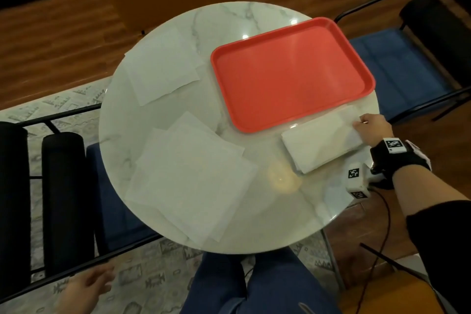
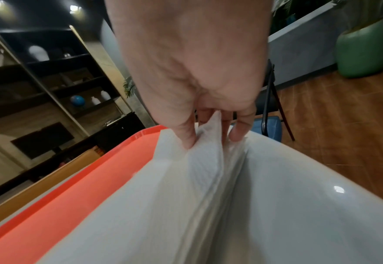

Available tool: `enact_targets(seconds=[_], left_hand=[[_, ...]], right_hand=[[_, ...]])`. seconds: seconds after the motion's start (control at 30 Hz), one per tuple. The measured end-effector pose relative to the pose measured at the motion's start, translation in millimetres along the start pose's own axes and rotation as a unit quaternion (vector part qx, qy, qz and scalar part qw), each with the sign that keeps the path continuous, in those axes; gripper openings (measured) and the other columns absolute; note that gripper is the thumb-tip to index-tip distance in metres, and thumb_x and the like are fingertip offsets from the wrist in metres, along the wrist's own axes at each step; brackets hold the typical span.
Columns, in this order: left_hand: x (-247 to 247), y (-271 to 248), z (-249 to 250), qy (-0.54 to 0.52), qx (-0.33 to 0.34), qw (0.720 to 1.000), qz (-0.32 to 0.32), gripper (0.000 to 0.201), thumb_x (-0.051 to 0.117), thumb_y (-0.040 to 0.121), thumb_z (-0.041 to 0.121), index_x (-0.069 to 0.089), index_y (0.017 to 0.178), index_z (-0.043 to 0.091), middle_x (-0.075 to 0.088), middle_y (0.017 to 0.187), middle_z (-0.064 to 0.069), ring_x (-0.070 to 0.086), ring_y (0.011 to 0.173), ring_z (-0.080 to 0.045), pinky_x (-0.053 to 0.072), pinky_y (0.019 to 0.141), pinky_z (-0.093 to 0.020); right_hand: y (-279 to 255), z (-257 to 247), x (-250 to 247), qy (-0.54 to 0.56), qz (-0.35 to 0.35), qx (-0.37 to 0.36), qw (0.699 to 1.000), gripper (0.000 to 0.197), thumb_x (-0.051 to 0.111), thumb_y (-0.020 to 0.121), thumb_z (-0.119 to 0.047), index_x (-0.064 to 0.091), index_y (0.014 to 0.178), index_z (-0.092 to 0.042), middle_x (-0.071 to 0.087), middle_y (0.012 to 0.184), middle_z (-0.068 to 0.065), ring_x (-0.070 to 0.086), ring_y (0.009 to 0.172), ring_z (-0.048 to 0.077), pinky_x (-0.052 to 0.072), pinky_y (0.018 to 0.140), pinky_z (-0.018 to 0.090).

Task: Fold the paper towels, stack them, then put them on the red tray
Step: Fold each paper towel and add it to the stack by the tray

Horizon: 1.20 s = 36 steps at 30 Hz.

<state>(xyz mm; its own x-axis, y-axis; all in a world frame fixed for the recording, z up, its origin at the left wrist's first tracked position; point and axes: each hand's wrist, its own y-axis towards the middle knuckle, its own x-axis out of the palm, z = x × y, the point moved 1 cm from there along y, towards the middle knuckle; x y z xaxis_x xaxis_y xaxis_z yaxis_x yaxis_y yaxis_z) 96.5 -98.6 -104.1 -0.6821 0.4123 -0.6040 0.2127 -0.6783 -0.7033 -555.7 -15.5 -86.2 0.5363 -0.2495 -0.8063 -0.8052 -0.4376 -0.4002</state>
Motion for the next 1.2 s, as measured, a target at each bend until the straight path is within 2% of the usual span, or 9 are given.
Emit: enact_targets(seconds=[0.13,0.3,0.47,0.63,0.7,0.83,0.93,1.03,1.2], left_hand=[[7.1,-3.1,-15.9,0.025,-0.024,0.999,-0.007,0.017,0.056,0.088,-0.007,0.062,0.102,-0.014,0.061,0.092,-0.026,0.053,0.069,-0.030,0.038,0.034,-0.006],[17.8,-2.0,-17.2,0.024,-0.074,0.996,-0.046,0.014,0.061,0.089,0.006,0.066,0.100,-0.002,0.067,0.091,-0.020,0.061,0.073,-0.029,0.043,0.052,-0.024],[28.9,-4.1,-11.3,0.041,-0.052,0.996,-0.068,0.011,0.055,0.090,0.000,0.063,0.097,-0.002,0.063,0.089,-0.020,0.056,0.072,-0.025,0.036,0.032,-0.007],[34.5,4.8,-18.9,0.030,-0.039,0.994,-0.096,0.013,0.053,0.093,0.005,0.062,0.101,0.002,0.064,0.090,-0.016,0.057,0.071,-0.021,0.044,0.045,-0.011],[32.3,9.8,-28.4,0.031,-0.031,0.994,-0.101,0.013,0.055,0.092,0.005,0.064,0.101,0.001,0.067,0.088,-0.017,0.061,0.074,-0.024,0.049,0.059,-0.020],[26.1,14.2,-51.9,0.025,-0.026,0.994,-0.102,0.010,0.056,0.089,-0.002,0.065,0.089,0.002,0.064,0.074,-0.016,0.057,0.064,-0.023,0.048,0.048,-0.014],[23.1,15.4,-71.2,0.025,-0.044,0.992,-0.118,0.008,0.057,0.089,-0.001,0.064,0.088,0.001,0.063,0.068,-0.011,0.056,0.062,-0.022,0.049,0.055,-0.019],[19.5,19.2,-90.5,0.015,-0.062,0.991,-0.114,0.008,0.058,0.087,-0.002,0.065,0.088,0.001,0.064,0.069,-0.012,0.058,0.062,-0.022,0.050,0.050,-0.015],[15.6,19.9,-107.6,0.016,-0.069,0.990,-0.122,0.007,0.059,0.088,0.003,0.065,0.092,0.003,0.068,0.079,-0.019,0.064,0.076,-0.030,0.052,0.073,-0.036]], right_hand=[[-9.1,-7.5,3.0,-0.052,0.031,0.027,0.998,0.036,0.055,0.089,-0.016,0.052,0.124,-0.010,0.053,0.126,0.023,0.044,0.120,0.043,0.034,0.100,0.048],[-43.8,-55.9,0.5,-0.072,0.180,-0.087,0.977,0.035,0.053,0.087,-0.009,0.050,0.122,-0.008,0.046,0.126,0.025,0.042,0.118,0.044,0.030,0.099,0.054],[-96.3,-132.5,77.8,-0.009,0.000,-0.330,0.944,0.023,0.055,0.083,-0.003,0.068,0.101,-0.008,0.062,0.099,0.017,0.060,0.089,0.036,0.048,0.084,0.044],[-149.0,-190.2,164.9,-0.075,-0.172,-0.423,0.887,0.029,0.051,0.087,-0.005,0.063,0.111,-0.016,0.056,0.111,0.009,0.055,0.103,0.030,0.044,0.091,0.042],[-158.9,-207.7,186.6,-0.133,-0.188,-0.445,0.865,0.033,0.049,0.090,-0.007,0.059,0.119,-0.019,0.053,0.120,0.007,0.049,0.112,0.029,0.038,0.094,0.041],[-168.6,-232.3,218.1,-0.212,-0.181,-0.502,0.818,0.044,0.044,0.092,-0.004,0.051,0.131,-0.024,0.049,0.133,0.002,0.044,0.118,0.027,0.032,0.093,0.039],[-167.6,-239.2,233.3,-0.262,-0.166,-0.529,0.790,0.043,0.044,0.095,-0.010,0.048,0.135,-0.025,0.049,0.133,0.001,0.043,0.117,0.026,0.030,0.090,0.039],[-165.5,-242.1,240.8,-0.289,-0.149,-0.531,0.783,0.034,0.046,0.095,-0.013,0.054,0.126,-0.023,0.051,0.122,0.005,0.043,0.112,0.028,0.028,0.089,0.039],[-162.3,-244.3,242.0,-0.295,-0.130,-0.529,0.785,0.018,0.047,0.095,-0.018,0.061,0.105,-0.018,0.055,0.107,0.004,0.046,0.105,0.027,0.028,0.088,0.039]])
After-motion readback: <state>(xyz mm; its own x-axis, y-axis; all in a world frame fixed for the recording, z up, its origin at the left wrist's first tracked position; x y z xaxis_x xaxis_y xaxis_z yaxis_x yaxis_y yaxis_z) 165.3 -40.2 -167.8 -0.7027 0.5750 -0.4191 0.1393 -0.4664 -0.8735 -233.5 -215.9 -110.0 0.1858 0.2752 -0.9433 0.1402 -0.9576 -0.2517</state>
